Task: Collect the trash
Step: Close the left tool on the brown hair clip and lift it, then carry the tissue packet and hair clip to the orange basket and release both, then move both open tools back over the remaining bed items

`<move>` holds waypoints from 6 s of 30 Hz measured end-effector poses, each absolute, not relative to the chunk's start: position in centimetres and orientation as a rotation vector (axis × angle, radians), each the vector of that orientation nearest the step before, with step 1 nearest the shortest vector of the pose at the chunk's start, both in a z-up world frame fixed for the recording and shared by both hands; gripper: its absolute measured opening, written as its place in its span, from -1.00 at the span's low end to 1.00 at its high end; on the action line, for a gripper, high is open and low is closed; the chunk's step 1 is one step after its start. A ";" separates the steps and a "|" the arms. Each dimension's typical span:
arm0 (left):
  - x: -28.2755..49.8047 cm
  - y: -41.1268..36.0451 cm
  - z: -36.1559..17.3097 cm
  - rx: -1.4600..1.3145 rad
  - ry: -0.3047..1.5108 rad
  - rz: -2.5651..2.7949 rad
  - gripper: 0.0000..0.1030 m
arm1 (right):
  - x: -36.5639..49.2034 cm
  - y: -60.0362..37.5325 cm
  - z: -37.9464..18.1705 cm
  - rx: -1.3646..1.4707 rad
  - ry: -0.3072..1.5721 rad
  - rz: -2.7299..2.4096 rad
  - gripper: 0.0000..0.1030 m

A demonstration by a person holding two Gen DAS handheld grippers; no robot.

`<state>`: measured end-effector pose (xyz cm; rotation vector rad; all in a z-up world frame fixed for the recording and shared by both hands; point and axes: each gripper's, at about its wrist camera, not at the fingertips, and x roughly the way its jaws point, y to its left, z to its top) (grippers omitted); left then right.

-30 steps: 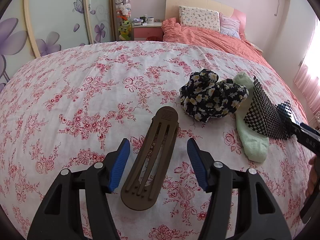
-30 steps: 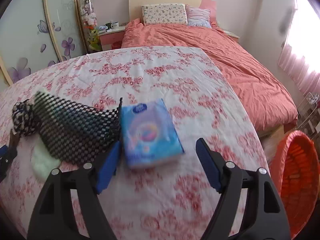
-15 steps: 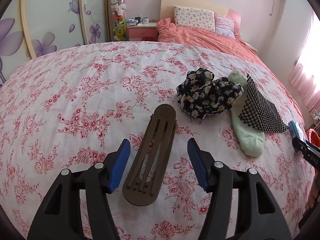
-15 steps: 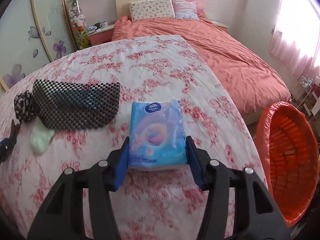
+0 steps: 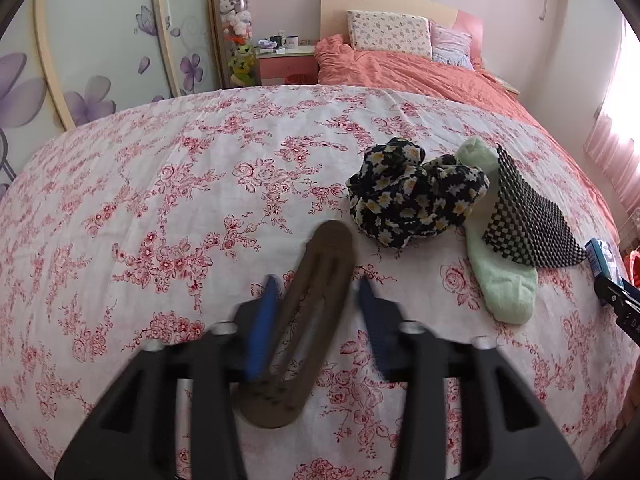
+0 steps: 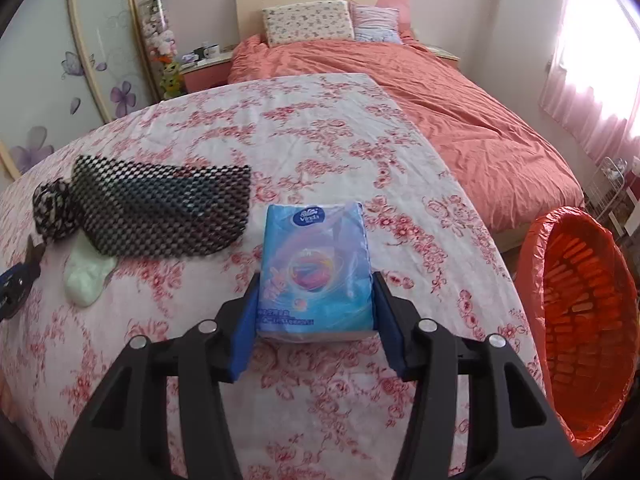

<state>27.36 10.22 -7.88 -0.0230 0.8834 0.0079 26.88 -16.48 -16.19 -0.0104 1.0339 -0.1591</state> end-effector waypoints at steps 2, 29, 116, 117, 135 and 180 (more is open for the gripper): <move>26.5 10.1 -7.8 -0.034 0.889 -0.020 -0.29 | 26.2 -16.3 -16.0 -0.011 1.045 -0.141 -0.01; 24.8 9.2 -8.1 -0.017 0.882 -0.012 -0.27 | 24.7 -15.8 -16.1 -0.017 1.031 -0.142 0.09; 19.5 -10.7 2.6 0.104 0.690 -0.491 -0.36 | 14.4 -27.8 -2.3 0.156 0.715 -0.248 -0.14; 19.3 -11.8 2.6 0.110 0.685 -0.516 -0.36 | 13.8 -29.0 -2.2 0.162 0.708 -0.273 -0.14; 18.7 -30.0 -1.3 0.186 0.764 -0.877 -0.36 | 9.6 -43.6 -5.0 0.379 0.695 -0.438 -0.08; 30.8 7.9 -4.7 -0.121 0.803 -0.001 0.49 | 28.6 -13.2 -14.2 0.058 0.952 -0.027 -0.20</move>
